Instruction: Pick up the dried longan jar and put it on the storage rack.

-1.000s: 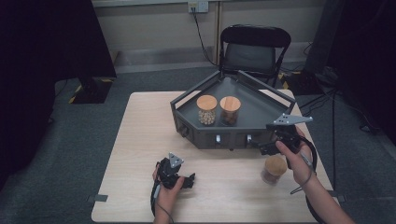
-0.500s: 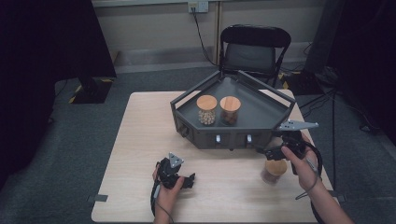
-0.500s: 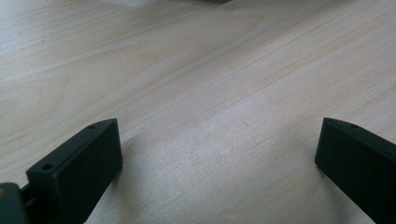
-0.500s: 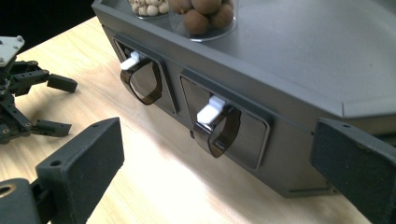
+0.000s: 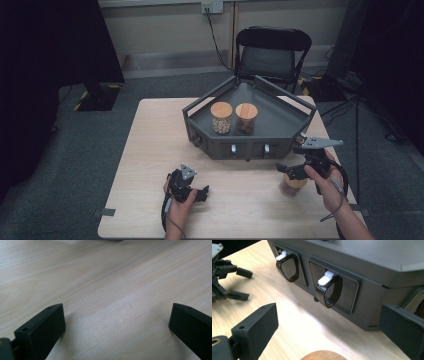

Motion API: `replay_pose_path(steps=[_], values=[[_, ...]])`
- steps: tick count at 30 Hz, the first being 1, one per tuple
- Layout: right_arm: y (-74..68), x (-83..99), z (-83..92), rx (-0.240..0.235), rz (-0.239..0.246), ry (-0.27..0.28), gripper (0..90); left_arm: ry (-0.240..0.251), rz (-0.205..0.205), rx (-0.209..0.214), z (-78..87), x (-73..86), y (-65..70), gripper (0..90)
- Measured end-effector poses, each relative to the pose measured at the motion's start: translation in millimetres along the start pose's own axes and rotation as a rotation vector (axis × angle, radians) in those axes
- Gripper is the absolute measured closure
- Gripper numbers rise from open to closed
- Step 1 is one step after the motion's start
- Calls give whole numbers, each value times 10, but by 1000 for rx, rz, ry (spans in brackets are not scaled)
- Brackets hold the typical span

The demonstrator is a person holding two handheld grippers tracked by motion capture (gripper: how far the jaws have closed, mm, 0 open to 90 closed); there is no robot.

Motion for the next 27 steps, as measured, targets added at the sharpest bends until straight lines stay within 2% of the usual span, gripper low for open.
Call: replay_pose_path(steps=[27], values=[[79, 319, 128, -11, -22, -8, 23, 0, 0, 0, 0, 0, 0, 2]])
Point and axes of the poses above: each handheld gripper's, and its own axes: z roughly backward along the jaws, x roughly out of its underside, y roughly to its right, the point moved 8 cm from there along -z, roughly forward along the jaws, and after that the axes turned 2 degrees about z, right-handed, at the moved point
